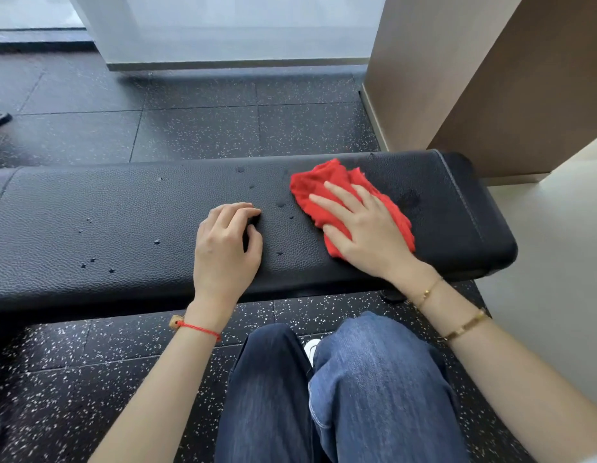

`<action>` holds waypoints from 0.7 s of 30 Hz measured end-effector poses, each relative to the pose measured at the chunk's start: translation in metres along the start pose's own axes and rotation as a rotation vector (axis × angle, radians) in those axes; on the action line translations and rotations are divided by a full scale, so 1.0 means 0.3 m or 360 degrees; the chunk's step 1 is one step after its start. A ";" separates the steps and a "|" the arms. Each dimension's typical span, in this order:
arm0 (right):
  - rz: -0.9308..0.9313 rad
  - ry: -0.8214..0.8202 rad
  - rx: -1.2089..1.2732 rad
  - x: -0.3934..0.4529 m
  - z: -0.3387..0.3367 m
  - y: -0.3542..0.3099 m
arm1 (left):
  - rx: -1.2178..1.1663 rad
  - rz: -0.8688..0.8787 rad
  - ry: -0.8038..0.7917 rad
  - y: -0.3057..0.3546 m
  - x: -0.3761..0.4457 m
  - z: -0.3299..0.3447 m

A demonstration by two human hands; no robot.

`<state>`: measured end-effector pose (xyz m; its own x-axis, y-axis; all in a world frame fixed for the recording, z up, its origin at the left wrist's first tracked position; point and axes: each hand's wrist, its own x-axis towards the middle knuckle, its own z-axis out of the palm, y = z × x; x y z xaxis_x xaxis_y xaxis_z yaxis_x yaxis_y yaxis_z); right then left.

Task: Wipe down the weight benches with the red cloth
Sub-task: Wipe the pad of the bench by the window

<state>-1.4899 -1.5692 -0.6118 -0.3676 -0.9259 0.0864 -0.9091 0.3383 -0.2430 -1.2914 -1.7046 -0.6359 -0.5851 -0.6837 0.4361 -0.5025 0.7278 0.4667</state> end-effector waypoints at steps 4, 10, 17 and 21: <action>0.0248 0.0061 -0.0077 0.026 -0.034 0.139 | 0.0002 0.0008 -0.0001 0.001 -0.002 0.000; 0.0301 0.0016 -0.0025 0.140 -0.004 0.016 | 0.0020 0.0001 0.0006 0.011 -0.004 0.000; 0.0028 0.0027 0.0011 -0.059 -0.025 0.074 | 0.0015 0.0015 0.0005 0.004 -0.002 -0.001; 0.0444 0.0164 -0.0101 0.068 -0.047 0.170 | 0.0036 0.0011 0.0008 0.009 -0.003 -0.001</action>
<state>-1.5465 -1.5686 -0.6089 -0.6201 -0.7748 0.1230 -0.7793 0.5902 -0.2105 -1.2920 -1.7020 -0.6350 -0.5852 -0.6790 0.4433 -0.5129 0.7334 0.4461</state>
